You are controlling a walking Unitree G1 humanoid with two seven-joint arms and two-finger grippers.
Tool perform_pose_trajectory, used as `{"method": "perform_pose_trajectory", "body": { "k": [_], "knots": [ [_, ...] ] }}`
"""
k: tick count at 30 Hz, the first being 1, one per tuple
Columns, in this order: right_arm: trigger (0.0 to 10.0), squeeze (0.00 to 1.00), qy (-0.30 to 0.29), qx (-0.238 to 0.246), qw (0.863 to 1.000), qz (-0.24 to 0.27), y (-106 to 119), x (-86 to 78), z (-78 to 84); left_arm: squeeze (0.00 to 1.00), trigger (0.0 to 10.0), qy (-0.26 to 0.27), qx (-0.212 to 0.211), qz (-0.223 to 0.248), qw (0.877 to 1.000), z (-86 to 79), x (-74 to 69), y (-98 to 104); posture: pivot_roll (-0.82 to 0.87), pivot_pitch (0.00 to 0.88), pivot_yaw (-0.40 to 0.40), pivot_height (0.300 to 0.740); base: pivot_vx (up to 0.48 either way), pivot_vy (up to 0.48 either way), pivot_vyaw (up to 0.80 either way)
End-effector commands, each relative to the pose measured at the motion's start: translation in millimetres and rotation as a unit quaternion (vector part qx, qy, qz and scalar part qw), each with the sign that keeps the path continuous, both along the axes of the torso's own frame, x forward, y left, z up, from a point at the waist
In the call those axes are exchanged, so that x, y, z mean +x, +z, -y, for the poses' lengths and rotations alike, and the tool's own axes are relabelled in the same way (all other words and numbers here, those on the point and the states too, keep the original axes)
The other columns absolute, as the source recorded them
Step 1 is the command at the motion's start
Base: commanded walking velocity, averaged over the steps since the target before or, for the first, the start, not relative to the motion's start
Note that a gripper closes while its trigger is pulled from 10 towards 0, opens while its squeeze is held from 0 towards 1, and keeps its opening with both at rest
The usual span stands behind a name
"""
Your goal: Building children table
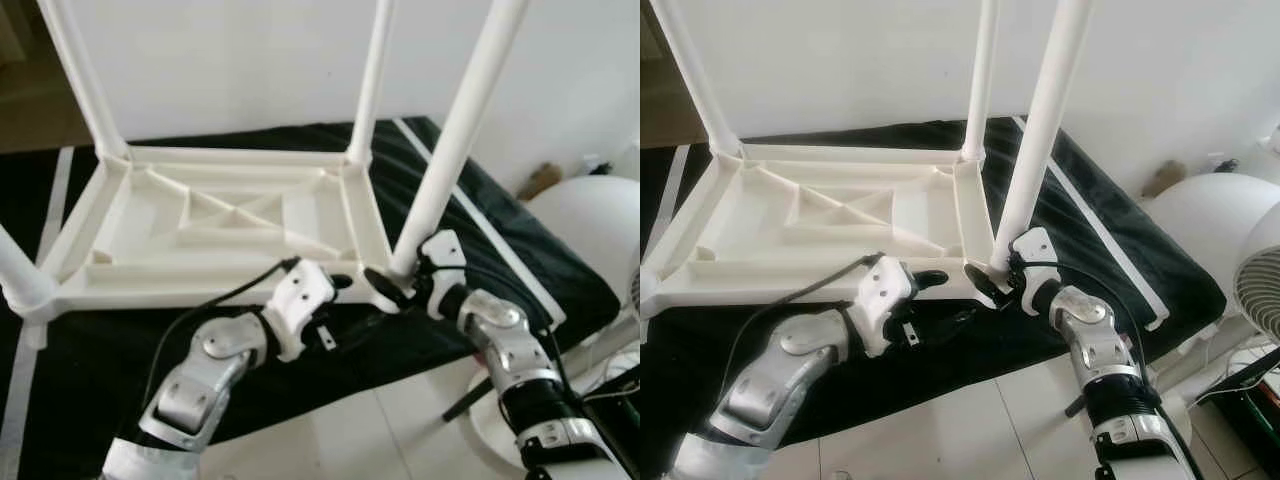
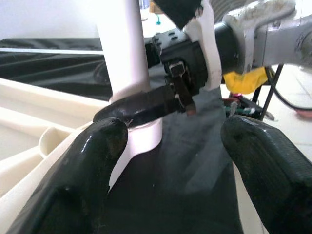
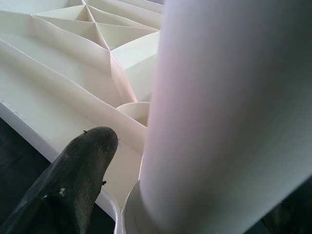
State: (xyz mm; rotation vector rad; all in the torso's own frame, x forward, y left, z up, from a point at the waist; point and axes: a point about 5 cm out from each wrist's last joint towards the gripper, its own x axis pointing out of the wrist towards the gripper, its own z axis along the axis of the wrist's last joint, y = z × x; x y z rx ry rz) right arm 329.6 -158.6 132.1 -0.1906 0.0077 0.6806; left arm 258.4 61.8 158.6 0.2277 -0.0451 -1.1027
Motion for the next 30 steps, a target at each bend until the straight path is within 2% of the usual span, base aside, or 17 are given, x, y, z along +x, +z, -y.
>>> {"method": "perform_pose_trajectory", "body": {
  "k": [1, 8, 9, 10, 11, 12, 15, 21, 22, 23, 24, 30],
  "knots": [
    [10.0, 0.0, 0.009, -0.014, 1.0, 0.0, -0.3, 1.9, -1.4, 0.0, 10.0, -0.004, 0.021, 0.001, 1.0, -0.5, -0.7, -7.5, 0.0, 0.021, -0.039, 0.74, 0.0, 0.0, 0.0],
    [10.0, 0.0, 0.009, -0.015, 1.0, -0.001, -4.1, 1.4, 0.4, 0.0, 10.0, 0.008, 0.033, -0.004, 0.999, -1.8, 0.6, -15.7, 0.0, 0.011, -0.042, 0.74, 0.0, 0.0, 0.0],
    [7.6, 0.0, 0.011, -0.015, 1.0, 0.001, -4.7, 1.8, 0.4, 0.0, 10.0, 0.009, 0.04, 0.0, 0.999, -1.4, 1.4, -17.6, 0.0, 0.009, -0.044, 0.74, 0.0, 0.0, 0.0],
    [7.6, 0.0, 0.011, -0.015, 1.0, 0.001, -4.7, 1.8, 0.4, 0.0, 10.0, 0.009, 0.04, 0.0, 0.999, -1.4, 1.4, -17.6, 0.0, 0.009, -0.044, 0.74, 0.0, 0.0, 0.0],
    [2.2, 0.0, 0.013, -0.014, 1.0, 0.002, -5.0, 2.0, 0.5, 0.0, 10.0, 0.009, 0.043, 0.001, 0.999, -0.9, 1.8, -18.6, 0.0, 0.007, -0.045, 0.74, 0.0, 0.0, 0.0],
    [0.0, 0.0, 0.015, -0.014, 1.0, 0.003, -5.1, 2.1, 0.3, 0.0, 10.0, 0.009, 0.045, 0.003, 0.999, -0.5, 2.4, -18.8, 0.0, 0.005, -0.045, 0.74, 0.0, 0.0, 0.0],
    [0.0, 0.0, 0.015, -0.02, 1.0, 0.005, -6.3, 2.5, 0.5, 0.0, 10.0, 0.01, 0.044, 0.005, 0.999, 0.3, 3.7, -18.3, 0.0, 0.002, -0.044, 0.74, 0.0, 0.0, 0.0],
    [0.0, 0.0, 0.006, -0.022, 1.0, 0.001, -10.1, 1.3, 3.1, 0.0, 10.0, 0.004, 0.037, 0.008, 0.999, 3.3, 3.9, -16.8, -0.01, 0.002, -0.042, 0.74, 0.0, 0.0, 0.0],
    [6.2, 0.0, 0.001, -0.025, 1.0, 0.005, -10.2, 1.0, 3.8, 0.0, 10.0, 0.003, 0.037, 0.009, 0.999, 3.6, 4.0, -16.3, -0.01, 0.004, -0.044, 0.74, 0.0, 0.0, 0.0],
    [6.2, 0.0, 0.001, -0.025, 1.0, 0.005, -10.2, 1.0, 3.8, 0.0, 10.0, 0.003, 0.037, 0.009, 0.999, 3.6, 4.0, -16.3, -0.01, 0.004, -0.044, 0.74, 0.0, 0.0, 0.0],
    [10.0, 0.0, -0.005, -0.028, 1.0, 0.002, -11.3, 0.9, 4.4, 0.0, 10.0, 0.003, 0.035, 0.009, 0.999, 3.9, 4.3, -15.6, -0.01, 0.005, -0.043, 0.74, 0.0, 0.0, 0.0],
    [10.0, 0.0, -0.037, -0.029, 0.999, -0.01, -17.1, 0.3, 5.6, 0.0, 10.0, 0.002, 0.03, 0.011, 0.999, 5.7, 5.2, -15.2, -0.02, 0.01, -0.043, 0.74, 0.0, 0.0, 0.0]
  ]
}}
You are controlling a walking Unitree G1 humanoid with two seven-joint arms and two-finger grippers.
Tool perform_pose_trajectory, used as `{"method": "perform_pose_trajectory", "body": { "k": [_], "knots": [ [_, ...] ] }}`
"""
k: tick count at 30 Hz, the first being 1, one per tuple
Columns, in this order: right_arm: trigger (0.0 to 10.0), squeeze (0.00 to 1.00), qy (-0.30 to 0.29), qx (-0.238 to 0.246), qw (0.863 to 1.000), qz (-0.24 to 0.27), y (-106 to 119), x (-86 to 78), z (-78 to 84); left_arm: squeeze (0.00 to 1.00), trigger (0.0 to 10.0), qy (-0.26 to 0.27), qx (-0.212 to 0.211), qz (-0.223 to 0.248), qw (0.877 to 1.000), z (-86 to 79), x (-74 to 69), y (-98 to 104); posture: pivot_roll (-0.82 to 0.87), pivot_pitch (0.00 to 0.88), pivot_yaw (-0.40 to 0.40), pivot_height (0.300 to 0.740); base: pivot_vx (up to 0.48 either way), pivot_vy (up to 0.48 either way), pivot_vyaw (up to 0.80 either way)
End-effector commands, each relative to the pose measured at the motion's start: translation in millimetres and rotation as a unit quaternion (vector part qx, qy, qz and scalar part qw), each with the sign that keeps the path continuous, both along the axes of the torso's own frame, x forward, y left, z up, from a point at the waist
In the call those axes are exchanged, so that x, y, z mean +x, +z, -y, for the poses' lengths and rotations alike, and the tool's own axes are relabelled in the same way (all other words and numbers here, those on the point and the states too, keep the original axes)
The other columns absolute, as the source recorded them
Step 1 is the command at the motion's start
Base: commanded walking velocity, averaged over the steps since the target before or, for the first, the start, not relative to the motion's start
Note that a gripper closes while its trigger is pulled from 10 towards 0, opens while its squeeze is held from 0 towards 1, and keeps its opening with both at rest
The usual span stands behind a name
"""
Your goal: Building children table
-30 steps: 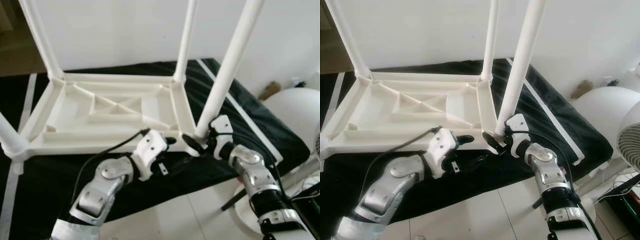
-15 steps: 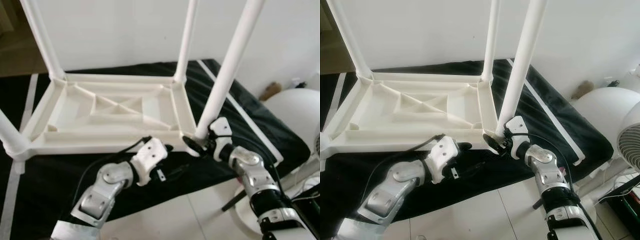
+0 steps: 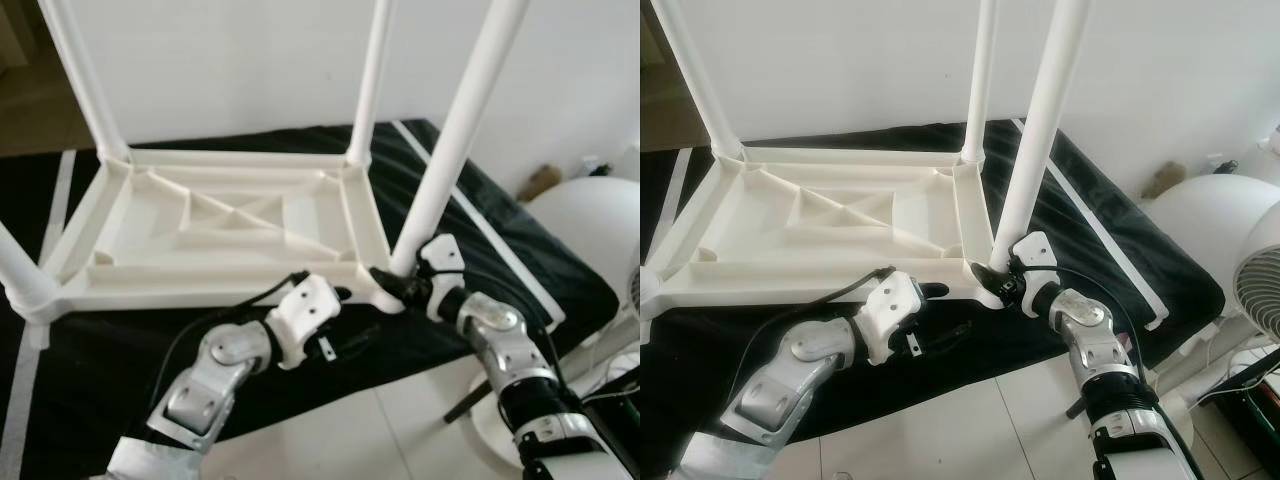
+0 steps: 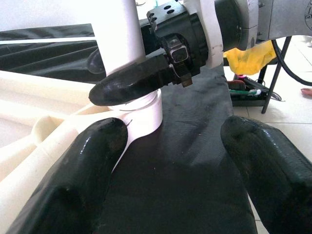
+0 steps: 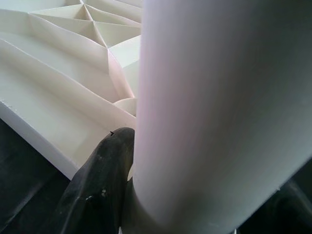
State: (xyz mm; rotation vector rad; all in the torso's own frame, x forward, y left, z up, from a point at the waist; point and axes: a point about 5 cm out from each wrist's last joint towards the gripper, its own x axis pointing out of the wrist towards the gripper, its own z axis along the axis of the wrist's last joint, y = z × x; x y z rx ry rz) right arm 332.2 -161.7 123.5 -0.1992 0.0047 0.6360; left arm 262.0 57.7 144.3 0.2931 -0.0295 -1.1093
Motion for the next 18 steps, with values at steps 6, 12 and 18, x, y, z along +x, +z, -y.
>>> {"method": "perform_pose_trajectory", "body": {
  "k": [6, 12, 18],
  "knots": [
    [10.0, 0.0, -0.067, -0.027, 0.997, -0.011, -9.0, -1.3, 3.6, 0.0, 10.0, 0.001, -0.004, 0.0, 1.0, 4.6, 0.1, -0.7, -0.03, 0.011, -0.046, 0.74, 0.0, 0.0, 0.0],
    [10.0, 0.0, -0.136, 0.007, 0.991, -0.009, -7.2, -1.5, 0.9, 0.0, 10.0, -0.002, -0.006, 0.0, 1.0, 6.0, -0.9, -0.5, -0.03, 0.011, -0.048, 0.74, 0.0, 0.0, 0.0],
    [10.0, 0.0, -0.171, 0.049, 0.984, -0.03, -11.2, -5.8, -4.6, 0.0, 10.0, 0.0, -0.007, 0.0, 1.0, 5.8, -0.5, -0.8, -0.03, 0.009, -0.049, 0.74, 0.0, 0.0, 0.0]
  ]
}}
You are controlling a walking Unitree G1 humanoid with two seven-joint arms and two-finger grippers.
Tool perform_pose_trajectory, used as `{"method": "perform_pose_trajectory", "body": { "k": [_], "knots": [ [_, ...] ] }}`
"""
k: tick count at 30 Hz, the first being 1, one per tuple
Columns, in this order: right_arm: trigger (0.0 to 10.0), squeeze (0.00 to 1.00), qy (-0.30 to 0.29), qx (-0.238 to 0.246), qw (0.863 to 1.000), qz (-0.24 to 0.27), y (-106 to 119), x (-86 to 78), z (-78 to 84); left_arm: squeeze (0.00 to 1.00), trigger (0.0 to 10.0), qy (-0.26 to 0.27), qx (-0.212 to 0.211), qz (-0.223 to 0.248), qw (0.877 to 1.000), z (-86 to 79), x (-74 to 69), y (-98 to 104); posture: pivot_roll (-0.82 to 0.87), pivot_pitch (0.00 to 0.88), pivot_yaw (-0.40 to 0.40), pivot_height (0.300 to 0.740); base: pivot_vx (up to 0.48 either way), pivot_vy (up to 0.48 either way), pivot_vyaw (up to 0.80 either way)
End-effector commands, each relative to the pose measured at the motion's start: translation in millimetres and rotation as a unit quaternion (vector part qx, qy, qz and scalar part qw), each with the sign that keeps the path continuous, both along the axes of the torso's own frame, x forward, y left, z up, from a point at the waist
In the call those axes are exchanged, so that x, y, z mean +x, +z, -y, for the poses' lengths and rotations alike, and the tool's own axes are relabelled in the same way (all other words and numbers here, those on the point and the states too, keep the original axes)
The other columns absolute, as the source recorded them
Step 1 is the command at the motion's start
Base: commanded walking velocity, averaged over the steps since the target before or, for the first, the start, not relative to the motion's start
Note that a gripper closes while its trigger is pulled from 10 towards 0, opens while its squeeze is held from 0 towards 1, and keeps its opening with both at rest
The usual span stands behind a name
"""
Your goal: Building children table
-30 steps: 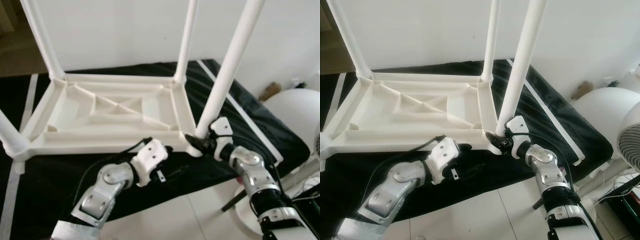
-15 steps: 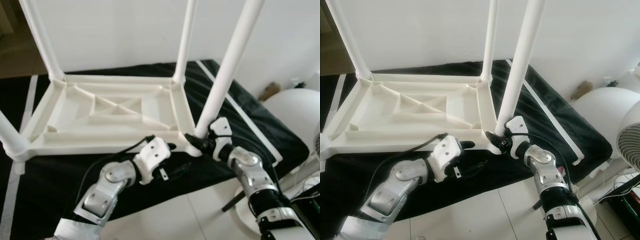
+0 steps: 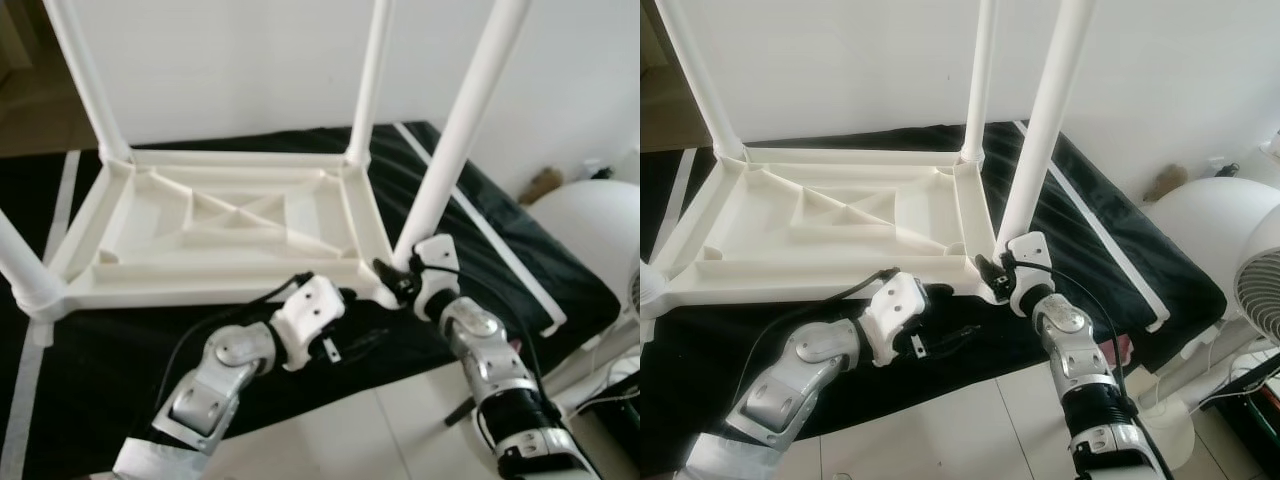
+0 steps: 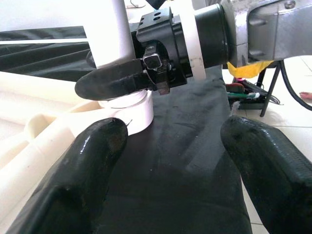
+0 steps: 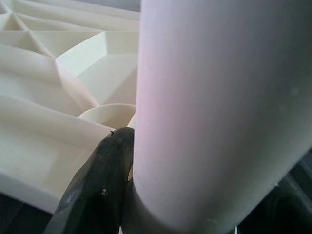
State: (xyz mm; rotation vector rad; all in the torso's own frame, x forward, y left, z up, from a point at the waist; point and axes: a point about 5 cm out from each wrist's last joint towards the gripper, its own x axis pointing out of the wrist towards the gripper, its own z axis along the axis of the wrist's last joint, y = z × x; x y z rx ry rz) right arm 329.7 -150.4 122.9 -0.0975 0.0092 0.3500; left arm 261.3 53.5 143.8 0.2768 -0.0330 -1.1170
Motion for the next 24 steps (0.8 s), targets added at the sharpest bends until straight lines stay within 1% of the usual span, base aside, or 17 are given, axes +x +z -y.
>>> {"method": "perform_pose_trajectory", "body": {
  "k": [1, 2, 4, 6, 7, 8, 9, 11, 14, 16, 17, 18, 19, 20, 21, 24],
  "knots": [
    [10.0, 0.0, -0.027, 0.003, 0.999, -0.027, -10.6, -3.3, 6.8, 0.0, 10.0, 0.003, 0.0, 0.003, 1.0, 1.6, 0.3, -0.4, -0.03, 0.009, -0.049, 0.74, 0.0, 0.0, 0.0],
    [10.0, 0.0, -0.027, 0.003, 0.999, -0.027, -10.6, -3.3, 6.8, 0.0, 10.0, 0.003, 0.0, 0.003, 1.0, 1.6, 0.3, -0.4, -0.03, 0.009, -0.049, 0.74, 0.0, 0.0, 0.0],
    [10.0, 0.0, -0.078, 0.016, 0.996, -0.029, -12.8, -6.0, 4.7, 0.0, 10.0, 0.003, 0.0, 0.003, 1.0, 1.8, -0.1, -1.0, -0.03, 0.009, -0.051, 0.74, 0.0, 0.0, 0.0],
    [10.0, 0.0, -0.078, 0.016, 0.996, -0.029, -12.8, -6.0, 4.7, 0.0, 10.0, 0.003, 0.0, 0.003, 1.0, 1.8, -0.1, -1.0, -0.03, 0.009, -0.051, 0.74, 0.0, 0.0, 0.0],
    [10.0, 0.0, -0.108, 0.026, 0.993, -0.032, -14.6, -8.1, 2.8, 0.0, 10.0, 0.003, 0.001, 0.002, 1.0, 1.7, -0.5, -1.6, -0.03, 0.009, -0.054, 0.74, 0.0, 0.0, 0.0],
    [10.0, 0.0, -0.108, 0.026, 0.993, -0.032, -14.6, -8.1, 2.8, 0.0, 10.0, 0.003, 0.001, 0.002, 1.0, 1.7, -0.5, -1.6, -0.03, 0.009, -0.054, 0.74, 0.0, 0.0, 0.0],
    [10.0, 0.0, -0.181, 0.044, 0.982, -0.037, -19.0, -14.9, -3.0, 0.0, 10.0, 0.004, 0.0, 0.0, 1.0, 1.7, -1.5, -1.8, -0.03, 0.012, -0.057, 0.74, 0.0, 0.0, 0.0],
    [10.0, 0.0, -0.21, 0.047, 0.976, -0.038, -19.7, -18.0, -5.3, 0.0, 10.0, 0.004, -0.001, 0.0, 1.0, 1.7, -1.8, -1.5, -0.03, 0.012, -0.057, 0.74, 0.0, 0.0, 0.0],
    [10.0, 0.0, -0.243, 0.061, 0.967, -0.05, -24.7, -23.9, -16.4, 0.0, 10.0, 0.002, -0.004, 0.001, 1.0, 3.3, -2.6, -0.6, -0.02, 0.007, -0.063, 0.74, 0.0, 0.0, 0.0],
    [10.0, 0.0, -0.249, 0.063, 0.965, -0.053, -26.0, -25.3, -18.8, 0.0, 10.0, 0.002, -0.005, 0.001, 1.0, 3.7, -2.8, -0.3, -0.02, 0.007, -0.063, 0.74, 0.0, 0.0, 0.0],
    [10.0, 0.0, -0.251, 0.074, 0.963, -0.061, -27.5, -27.4, -22.8, 0.0, 10.0, 0.002, -0.006, 0.001, 1.0, 3.6, -2.9, 0.1, -0.02, 0.005, -0.063, 0.74, 0.0, 0.0, 0.0],
    [10.0, 0.0, -0.239, 0.096, 0.964, -0.06, -26.6, -29.1, -29.5, 0.0, 10.0, 0.002, -0.007, 0.002, 1.0, 3.6, -2.7, 0.5, -0.02, 0.002, -0.061, 0.74, 0.0, 0.0, 0.0],
    [10.0, 0.0, -0.215, 0.111, 0.968, -0.058, -23.7, -30.4, -35.5, 0.0, 10.0, 0.002, -0.008, 0.002, 1.0, 3.7, -2.5, 0.7, -0.02, 0.0, -0.057, 0.74, 0.0, 0.0, 0.0],
    [10.0, 0.0, -0.215, 0.111, 0.968, -0.058, -23.7, -30.4, -35.5, 0.0, 10.0, 0.002, -0.008, 0.002, 1.0, 3.7, -2.5, 0.7, -0.02, 0.0, -0.057, 0.74, 0.0, 0.0, 0.0],
    [10.0, 0.0, -0.201, 0.12, 0.971, -0.053, -19.7, -31.6, -39.5, 0.0, 10.0, 0.0, -0.011, 0.002, 1.0, 4.4, -2.1, 1.4, -0.02, 0.0, -0.056, 0.74, 0.0, 0.0, 0.0],
    [10.0, 0.0, -0.207, 0.113, 0.97, -0.058, -20.8, -32.3, -38.1, 0.0, 10.0, -0.003, -0.011, 0.004, 1.0, 4.8, -2.0, 1.7, -0.02, 0.0, -0.055, 0.74, 0.0, 0.0, 0.0]
  ]
}}
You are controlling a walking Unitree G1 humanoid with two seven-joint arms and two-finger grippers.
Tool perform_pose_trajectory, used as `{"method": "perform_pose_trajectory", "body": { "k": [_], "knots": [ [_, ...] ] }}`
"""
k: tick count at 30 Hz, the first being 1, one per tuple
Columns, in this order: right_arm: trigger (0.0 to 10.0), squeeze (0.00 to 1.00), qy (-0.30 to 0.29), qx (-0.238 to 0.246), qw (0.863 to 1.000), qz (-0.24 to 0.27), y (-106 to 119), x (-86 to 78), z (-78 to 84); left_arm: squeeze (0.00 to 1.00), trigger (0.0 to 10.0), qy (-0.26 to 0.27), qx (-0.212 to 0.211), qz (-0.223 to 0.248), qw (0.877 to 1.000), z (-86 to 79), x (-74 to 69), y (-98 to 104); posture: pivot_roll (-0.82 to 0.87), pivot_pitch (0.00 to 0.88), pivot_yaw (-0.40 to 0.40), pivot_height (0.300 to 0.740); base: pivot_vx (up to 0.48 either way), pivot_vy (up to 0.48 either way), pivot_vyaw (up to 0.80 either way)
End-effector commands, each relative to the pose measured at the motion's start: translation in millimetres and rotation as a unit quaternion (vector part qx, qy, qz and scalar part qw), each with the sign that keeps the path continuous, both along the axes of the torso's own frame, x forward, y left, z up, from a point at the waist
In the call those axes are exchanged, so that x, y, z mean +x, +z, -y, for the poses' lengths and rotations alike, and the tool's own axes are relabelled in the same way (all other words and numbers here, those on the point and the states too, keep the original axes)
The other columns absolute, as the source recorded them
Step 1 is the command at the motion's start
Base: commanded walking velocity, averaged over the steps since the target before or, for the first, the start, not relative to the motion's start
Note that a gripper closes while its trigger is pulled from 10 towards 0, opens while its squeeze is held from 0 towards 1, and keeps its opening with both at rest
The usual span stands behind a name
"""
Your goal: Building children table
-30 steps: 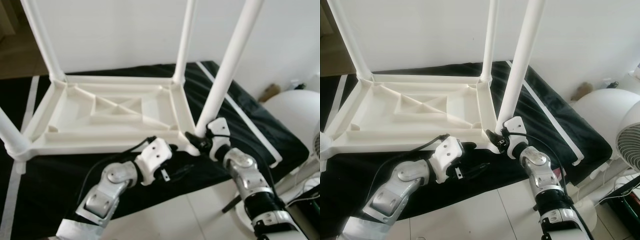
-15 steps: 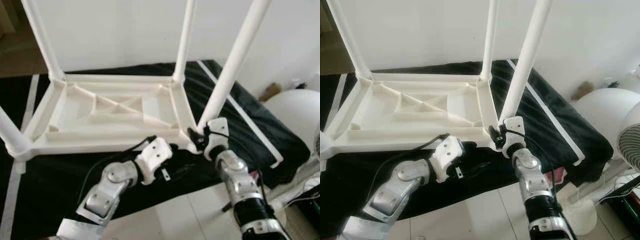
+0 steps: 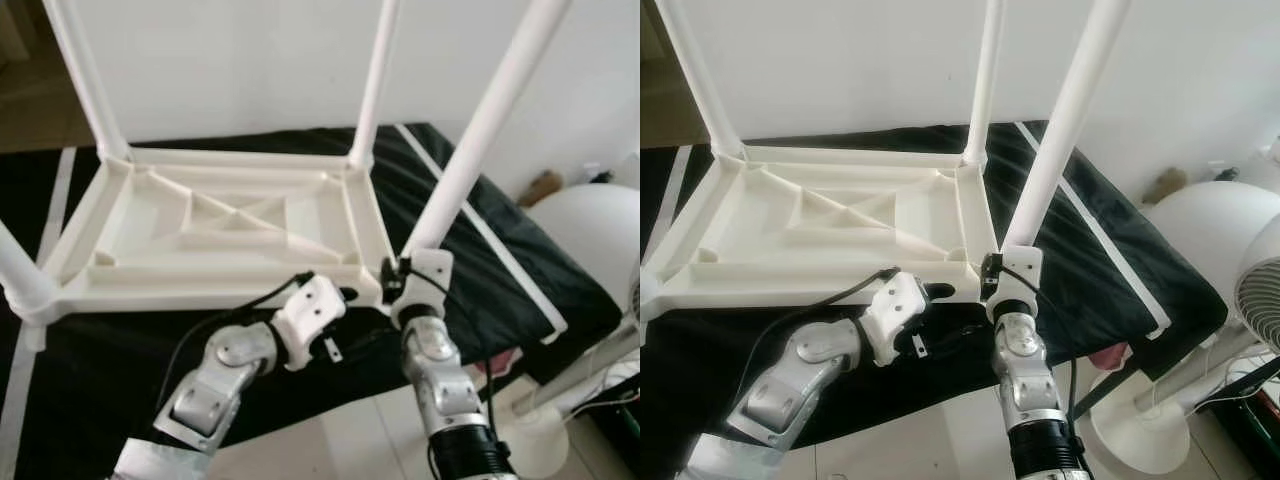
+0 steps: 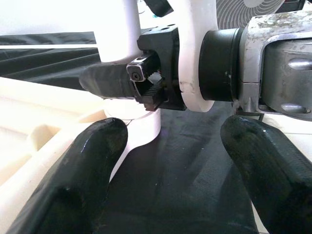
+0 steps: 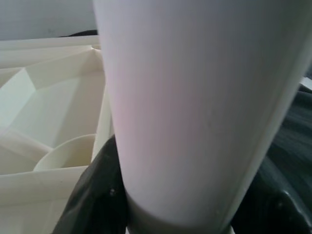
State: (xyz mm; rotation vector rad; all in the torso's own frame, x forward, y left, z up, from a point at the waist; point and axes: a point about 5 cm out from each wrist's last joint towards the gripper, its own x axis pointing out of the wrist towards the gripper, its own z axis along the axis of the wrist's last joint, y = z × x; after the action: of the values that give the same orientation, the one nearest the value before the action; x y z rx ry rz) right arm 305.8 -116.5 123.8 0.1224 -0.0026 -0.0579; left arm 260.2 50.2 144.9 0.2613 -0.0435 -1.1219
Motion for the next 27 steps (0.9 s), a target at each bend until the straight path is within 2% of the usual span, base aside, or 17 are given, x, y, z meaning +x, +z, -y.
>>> {"method": "perform_pose_trajectory", "body": {
  "k": [1, 3, 4, 5, 6, 7, 8, 14, 19, 24, 25, 26, 27],
  "knots": [
    [10.0, 0.0, 0.0, 0.016, 0.998, -0.053, -21.6, -8.3, -4.1, 0.0, 10.0, 0.0, -0.002, 0.004, 1.0, 1.5, -1.0, 0.6, -0.02, 0.0, -0.055, 0.74, 0.0, 0.0, 0.0],
    [10.0, 0.0, 0.004, 0.013, 0.998, -0.055, -22.0, -8.2, -4.0, 0.0, 10.0, 0.002, 0.0, 0.007, 1.0, 0.6, 0.9, 1.0, -0.02, 0.0, -0.051, 0.74, 0.0, 0.0, 0.0],
    [10.0, 0.05, 0.007, 0.012, 0.999, -0.052, -21.2, -8.2, -4.3, 0.0, 10.0, 0.004, 0.002, 0.01, 1.0, 0.0, 2.1, 0.9, -0.02, 0.0, -0.051, 0.74, 0.0, 0.0, 0.0],
    [10.0, 0.05, 0.007, 0.012, 0.999, -0.052, -21.2, -8.2, -4.3, 0.0, 10.0, 0.004, 0.002, 0.01, 1.0, 0.0, 2.1, 0.9, -0.02, 0.0, -0.051, 0.74, 0.0, 0.0, 0.0],
    [10.0, 0.29, 0.014, 0.008, 0.999, -0.047, -19.7, -8.2, -5.1, 0.0, 10.0, 0.005, 0.004, 0.01, 1.0, -0.8, 2.6, 0.4, -0.02, 0.0, -0.048, 0.74, 0.0, 0.0, 0.0],
    [10.0, 0.29, 0.014, 0.008, 0.999, -0.047, -19.7, -8.2, -5.1, 0.0, 10.0, 0.005, 0.004, 0.01, 1.0, -0.8, 2.6, 0.4, -0.02, 0.0, -0.048, 0.74, 0.0, 0.0, 0.0],
    [10.0, 1.0, 0.014, 0.004, 0.999, -0.043, -18.4, -8.7, -4.8, 0.0, 10.0, 0.004, 0.004, 0.009, 1.0, -0.8, 2.0, 0.2, -0.02, 0.0, -0.048, 0.74, 0.0, 0.0, 0.0],
    [10.0, 1.0, 0.027, -0.004, 0.999, -0.031, -15.1, -10.5, -0.3, 0.0, 10.0, 0.0, 0.002, 0.007, 1.0, 0.0, 0.0, 0.0, -0.02, 0.0, -0.046, 0.74, 0.0, 0.0, 0.0],
    [10.0, 1.0, 0.047, -0.013, 0.999, -0.015, -10.5, -12.2, 13.0, 0.0, 10.0, -0.002, 0.001, 0.008, 1.0, -0.4, -0.3, 1.4, -0.02, 0.0, -0.046, 0.74, 0.0, 0.0, 0.0],
    [10.0, 1.0, 0.075, -0.022, 0.997, -0.007, -9.3, -13.1, 18.0, 0.0, 10.0, -0.003, 0.0, 0.008, 1.0, -0.9, -0.1, 1.9, -0.02, 0.0, -0.041, 0.74, 0.0, 0.0, 0.0],
    [10.0, 0.37, 0.093, -0.027, 0.995, -0.005, -9.0, -13.4, 19.6, 0.0, 10.0, -0.004, 0.0, 0.008, 1.0, -0.8, 0.0, 2.0, -0.02, 0.0, -0.04, 0.74, 0.0, 0.0, 0.0],
    [10.0, 0.0, 0.113, -0.034, 0.993, 0.0, -8.2, -13.5, 21.4, 0.0, 10.0, -0.005, 0.0, 0.008, 1.0, -0.7, 0.2, 2.1, -0.02, 0.0, -0.04, 0.74, 0.0, 0.0, 0.0],
    [10.0, 0.0, 0.113, -0.034, 0.993, 0.0, -8.2, -13.5, 21.4, 0.0, 10.0, -0.005, 0.0, 0.008, 1.0, -0.7, 0.2, 2.1, -0.02, 0.0, -0.04, 0.74, 0.0, 0.0, 0.0]
  ]
}}
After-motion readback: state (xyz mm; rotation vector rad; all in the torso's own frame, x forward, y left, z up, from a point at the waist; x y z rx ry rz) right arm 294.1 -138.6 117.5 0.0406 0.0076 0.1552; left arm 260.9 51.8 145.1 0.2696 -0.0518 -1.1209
